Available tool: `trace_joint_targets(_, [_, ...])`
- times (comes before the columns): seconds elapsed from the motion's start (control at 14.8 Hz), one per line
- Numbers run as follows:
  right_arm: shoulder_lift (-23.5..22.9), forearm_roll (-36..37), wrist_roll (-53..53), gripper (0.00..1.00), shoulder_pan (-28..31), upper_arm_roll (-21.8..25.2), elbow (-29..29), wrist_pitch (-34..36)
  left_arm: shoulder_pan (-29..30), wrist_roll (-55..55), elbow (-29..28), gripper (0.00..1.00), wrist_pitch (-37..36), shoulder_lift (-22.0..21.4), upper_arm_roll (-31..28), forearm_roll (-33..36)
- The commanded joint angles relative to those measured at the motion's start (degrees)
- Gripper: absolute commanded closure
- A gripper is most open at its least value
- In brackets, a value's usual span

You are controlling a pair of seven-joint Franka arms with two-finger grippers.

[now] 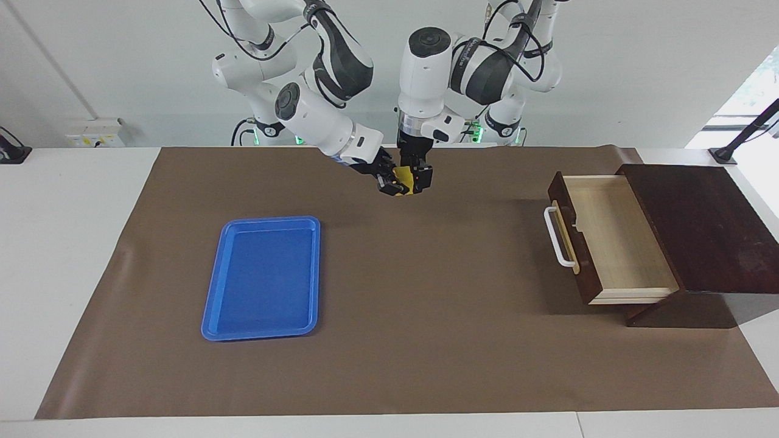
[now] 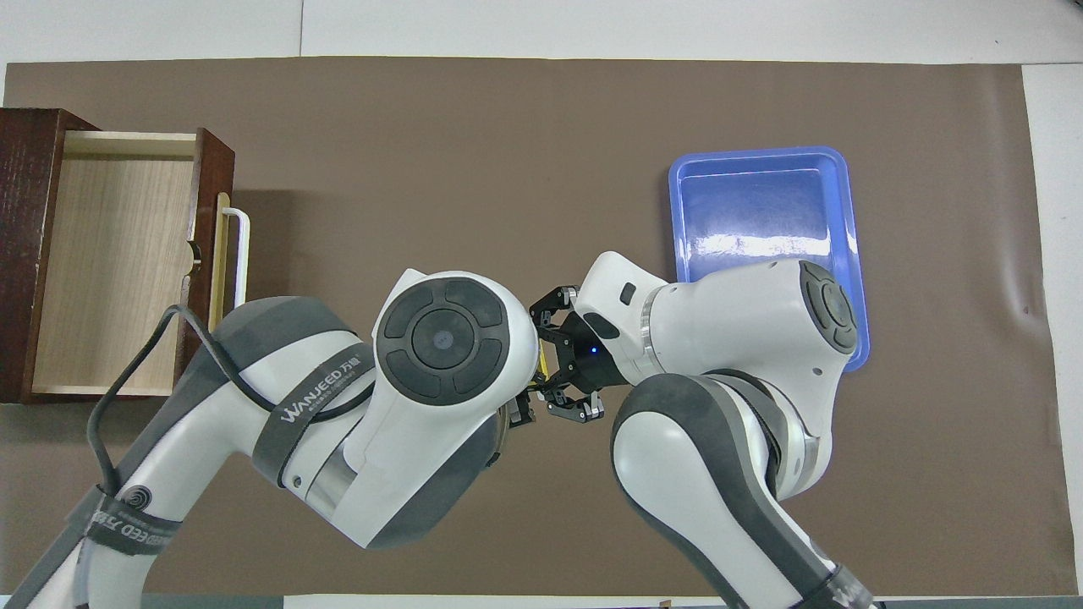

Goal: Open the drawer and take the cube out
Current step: 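Close the right gripper on the cube held by the left gripper, then carry the cube to the tray with the right gripper while the left gripper withdraws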

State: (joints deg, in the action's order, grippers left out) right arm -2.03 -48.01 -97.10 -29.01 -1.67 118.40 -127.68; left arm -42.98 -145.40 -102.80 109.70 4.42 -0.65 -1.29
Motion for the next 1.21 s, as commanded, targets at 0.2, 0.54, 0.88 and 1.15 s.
trace_joint_targets(0.2, [-0.7,-1.2,0.6,1.0,-0.3,0.1,-1.3,0.0,11.3,14.9,-1.4,0.0,-3.8,-3.1,-0.1,-0.6])
trace_joint_targets(0.54, [-0.8,-1.2,0.6,1.0,0.5,0.1,-1.6,0.5,21.5,37.2,-4.0,0.0,0.4,-1.9,-0.2,-0.1])
trace_joint_targets(0.88, [-1.8,-1.2,0.6,1.0,7.5,0.4,-4.8,6.6,28.4,54.7,-9.2,0.0,7.5,-0.3,-0.2,2.3])
trace_joint_targets(1.15, [-2.0,-0.2,0.6,1.0,20.0,0.6,-5.6,13.6,34.2,56.5,-9.3,0.0,11.6,0.3,-0.2,4.3])
